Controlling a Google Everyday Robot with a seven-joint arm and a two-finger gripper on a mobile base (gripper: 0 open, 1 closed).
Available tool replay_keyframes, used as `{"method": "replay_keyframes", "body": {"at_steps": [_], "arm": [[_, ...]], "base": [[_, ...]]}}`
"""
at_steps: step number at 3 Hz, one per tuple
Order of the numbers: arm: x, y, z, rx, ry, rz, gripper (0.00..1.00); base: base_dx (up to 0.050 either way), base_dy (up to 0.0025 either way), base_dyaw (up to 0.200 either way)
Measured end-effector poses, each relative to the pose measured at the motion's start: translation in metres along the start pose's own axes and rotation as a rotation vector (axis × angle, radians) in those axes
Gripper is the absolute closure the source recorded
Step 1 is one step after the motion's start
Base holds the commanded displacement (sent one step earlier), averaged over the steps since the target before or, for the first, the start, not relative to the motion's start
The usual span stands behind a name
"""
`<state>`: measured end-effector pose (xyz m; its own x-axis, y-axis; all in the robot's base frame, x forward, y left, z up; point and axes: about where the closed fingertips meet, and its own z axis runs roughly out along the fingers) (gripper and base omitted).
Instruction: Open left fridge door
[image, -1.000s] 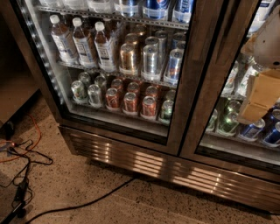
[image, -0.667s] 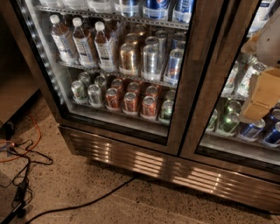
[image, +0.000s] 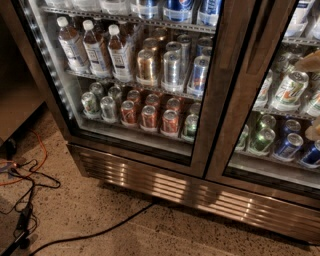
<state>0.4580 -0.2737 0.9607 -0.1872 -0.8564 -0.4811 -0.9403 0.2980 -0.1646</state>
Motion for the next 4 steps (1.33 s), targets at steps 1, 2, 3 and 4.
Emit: {"method": "replay_keyframes", "body": {"at_steps": [1, 2, 3, 4], "arm": [[-0.016, 0.001, 0.003, -0.023, -0.082, -0.001, 0.00], [-0.016, 0.001, 0.003, -0.023, -0.082, -0.002, 0.00], [-0.039, 0.011, 0.014, -0.069, -0.101, -0.076, 0.00], [-0.075, 0.033, 0.028, -0.108, -0.089, -0.193, 0.00]], "base": [[0.000, 0.00000, 0.000], [0.000, 0.00000, 0.000], [0.000, 0.00000, 0.000], [0.000, 0.00000, 0.000]]}}
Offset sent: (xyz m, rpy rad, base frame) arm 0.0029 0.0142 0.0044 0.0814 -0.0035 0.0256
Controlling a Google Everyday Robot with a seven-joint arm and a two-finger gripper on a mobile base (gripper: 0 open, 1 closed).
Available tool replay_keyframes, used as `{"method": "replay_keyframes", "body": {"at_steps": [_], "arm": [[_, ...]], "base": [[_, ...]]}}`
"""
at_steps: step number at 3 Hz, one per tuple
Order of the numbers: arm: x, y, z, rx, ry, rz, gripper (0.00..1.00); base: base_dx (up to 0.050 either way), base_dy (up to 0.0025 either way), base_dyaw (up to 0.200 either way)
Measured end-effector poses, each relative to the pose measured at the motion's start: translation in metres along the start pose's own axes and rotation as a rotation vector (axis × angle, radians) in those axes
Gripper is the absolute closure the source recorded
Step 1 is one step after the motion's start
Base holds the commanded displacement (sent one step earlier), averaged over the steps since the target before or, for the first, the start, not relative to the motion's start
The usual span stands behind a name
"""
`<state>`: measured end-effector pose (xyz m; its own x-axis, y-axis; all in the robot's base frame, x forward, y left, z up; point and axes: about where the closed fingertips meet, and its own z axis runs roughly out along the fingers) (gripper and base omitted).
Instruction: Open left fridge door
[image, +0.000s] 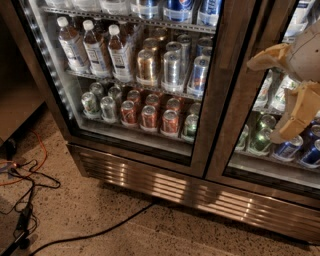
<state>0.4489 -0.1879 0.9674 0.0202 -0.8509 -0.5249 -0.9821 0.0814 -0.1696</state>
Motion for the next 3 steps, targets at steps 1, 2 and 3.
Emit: {"method": "replay_keyframes", "body": {"at_steps": [1, 2, 3], "arm": [[0.000, 0.000, 0.000, 0.000, 0.000, 0.000, 0.00], [0.000, -0.002, 0.003, -0.037, -0.117, -0.015, 0.00], [-0.014, -0.005, 0.007, -0.052, -0.204, -0.016, 0.00]], "base": [[0.000, 0.00000, 0.000], [0.000, 0.00000, 0.000], [0.000, 0.00000, 0.000]]}}
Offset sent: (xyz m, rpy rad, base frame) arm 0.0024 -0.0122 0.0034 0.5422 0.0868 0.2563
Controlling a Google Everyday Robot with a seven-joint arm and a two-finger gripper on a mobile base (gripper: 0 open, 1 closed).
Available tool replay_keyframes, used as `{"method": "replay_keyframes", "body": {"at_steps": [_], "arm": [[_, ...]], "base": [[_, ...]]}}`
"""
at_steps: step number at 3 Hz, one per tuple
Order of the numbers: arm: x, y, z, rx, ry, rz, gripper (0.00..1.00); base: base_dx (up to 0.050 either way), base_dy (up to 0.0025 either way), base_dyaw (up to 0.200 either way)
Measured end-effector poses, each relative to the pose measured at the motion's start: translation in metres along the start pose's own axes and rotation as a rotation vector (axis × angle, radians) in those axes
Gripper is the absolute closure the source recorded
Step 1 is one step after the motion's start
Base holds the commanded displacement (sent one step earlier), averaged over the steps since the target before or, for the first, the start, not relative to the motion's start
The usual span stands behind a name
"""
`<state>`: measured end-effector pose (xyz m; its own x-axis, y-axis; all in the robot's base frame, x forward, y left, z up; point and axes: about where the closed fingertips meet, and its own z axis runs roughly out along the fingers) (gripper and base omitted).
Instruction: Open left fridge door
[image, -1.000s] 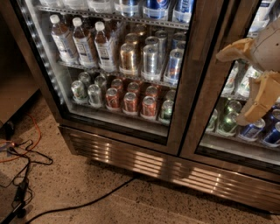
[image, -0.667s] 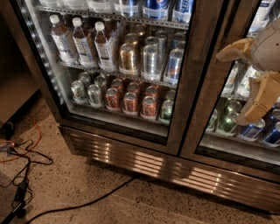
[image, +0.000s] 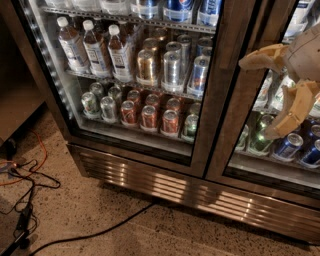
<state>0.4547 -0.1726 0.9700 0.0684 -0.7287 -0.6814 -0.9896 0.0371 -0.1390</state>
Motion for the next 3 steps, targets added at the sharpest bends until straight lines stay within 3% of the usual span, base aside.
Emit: {"method": "replay_keyframes", "body": {"at_steps": [1, 3], "arm": [[0.0000, 0.0000, 0.0000, 0.000, 0.000, 0.000, 0.00], [-0.0027, 0.0017, -0.0089, 0.159, 0.033, 0.007, 0.00]], "base": [[0.000, 0.00000, 0.000], [0.000, 0.00000, 0.000]]}}
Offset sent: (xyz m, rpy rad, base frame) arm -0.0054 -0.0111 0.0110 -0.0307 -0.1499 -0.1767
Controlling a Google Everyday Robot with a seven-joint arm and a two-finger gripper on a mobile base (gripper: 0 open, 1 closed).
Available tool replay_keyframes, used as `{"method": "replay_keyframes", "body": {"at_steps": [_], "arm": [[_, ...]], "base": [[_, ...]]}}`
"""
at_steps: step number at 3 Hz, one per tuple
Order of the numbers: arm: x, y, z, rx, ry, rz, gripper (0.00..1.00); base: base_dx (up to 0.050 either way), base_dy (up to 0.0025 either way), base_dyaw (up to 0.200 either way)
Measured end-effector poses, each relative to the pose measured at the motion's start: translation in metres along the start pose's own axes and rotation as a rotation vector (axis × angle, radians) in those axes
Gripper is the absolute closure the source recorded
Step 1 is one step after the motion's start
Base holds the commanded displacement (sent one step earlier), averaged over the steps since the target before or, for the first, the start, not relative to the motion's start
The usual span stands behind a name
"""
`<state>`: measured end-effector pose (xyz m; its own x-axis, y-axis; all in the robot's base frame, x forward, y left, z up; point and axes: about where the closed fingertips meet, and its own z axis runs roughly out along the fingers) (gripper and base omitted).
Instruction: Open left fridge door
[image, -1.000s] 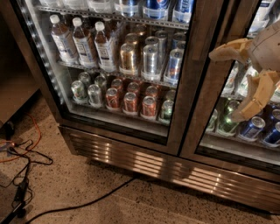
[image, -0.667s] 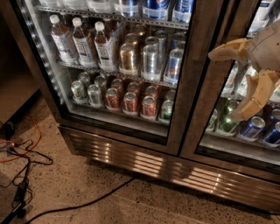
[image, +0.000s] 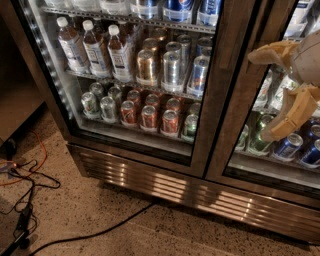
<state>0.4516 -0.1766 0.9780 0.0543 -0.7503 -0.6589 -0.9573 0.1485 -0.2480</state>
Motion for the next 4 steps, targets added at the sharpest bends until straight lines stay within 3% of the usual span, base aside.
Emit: {"method": "replay_keyframes", "body": {"at_steps": [1, 3, 4], "arm": [[0.000, 0.000, 0.000, 0.000, 0.000, 0.000, 0.00], [-0.020, -0.012, -0.024, 0.069, 0.000, -0.040, 0.00], [-0.020, -0.012, -0.024, 0.069, 0.000, -0.040, 0.00]], "base": [[0.000, 0.00000, 0.000], [0.000, 0.00000, 0.000], [0.023, 0.00110, 0.096]]}}
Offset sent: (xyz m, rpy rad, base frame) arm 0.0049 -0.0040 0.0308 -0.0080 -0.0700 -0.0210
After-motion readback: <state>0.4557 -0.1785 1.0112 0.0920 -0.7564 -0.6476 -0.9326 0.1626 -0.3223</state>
